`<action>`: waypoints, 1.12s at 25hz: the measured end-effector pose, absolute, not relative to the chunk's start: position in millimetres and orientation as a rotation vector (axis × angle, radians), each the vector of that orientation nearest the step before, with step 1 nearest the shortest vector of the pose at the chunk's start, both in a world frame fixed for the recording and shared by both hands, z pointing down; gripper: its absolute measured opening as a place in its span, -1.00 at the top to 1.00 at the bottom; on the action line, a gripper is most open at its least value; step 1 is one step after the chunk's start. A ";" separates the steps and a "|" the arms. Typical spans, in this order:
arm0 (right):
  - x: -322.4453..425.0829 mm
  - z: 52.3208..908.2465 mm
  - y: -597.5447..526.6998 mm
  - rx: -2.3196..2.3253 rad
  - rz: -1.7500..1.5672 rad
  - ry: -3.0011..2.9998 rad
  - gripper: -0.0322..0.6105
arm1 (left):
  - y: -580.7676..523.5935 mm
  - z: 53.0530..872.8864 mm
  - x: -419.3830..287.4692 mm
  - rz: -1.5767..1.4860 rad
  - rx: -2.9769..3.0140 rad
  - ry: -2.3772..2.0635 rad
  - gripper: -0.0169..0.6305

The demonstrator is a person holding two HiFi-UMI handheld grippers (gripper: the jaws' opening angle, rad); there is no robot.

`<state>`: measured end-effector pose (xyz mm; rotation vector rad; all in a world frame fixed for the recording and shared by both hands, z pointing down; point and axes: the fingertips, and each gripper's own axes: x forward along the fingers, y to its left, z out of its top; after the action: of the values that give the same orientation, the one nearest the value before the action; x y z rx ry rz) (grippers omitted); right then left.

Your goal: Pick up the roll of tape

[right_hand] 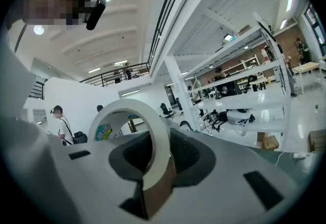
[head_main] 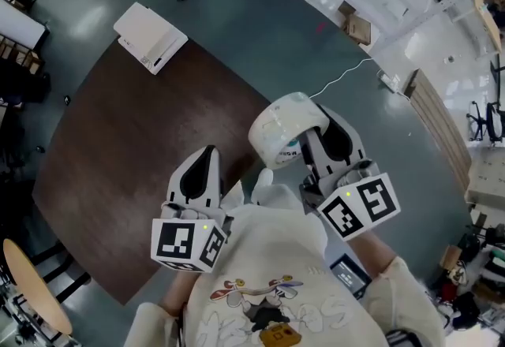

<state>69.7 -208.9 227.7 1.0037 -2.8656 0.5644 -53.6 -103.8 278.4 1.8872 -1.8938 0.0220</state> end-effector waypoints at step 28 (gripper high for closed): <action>124.2 213.7 -172.7 1.054 0.625 -2.922 0.61 | -89.6 249.4 -15.8 0.036 1.970 -1.911 0.93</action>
<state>124.2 -172.7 213.7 1.0543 -2.9222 0.6255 -15.8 -89.6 249.4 1.9699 -1.9109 0.0360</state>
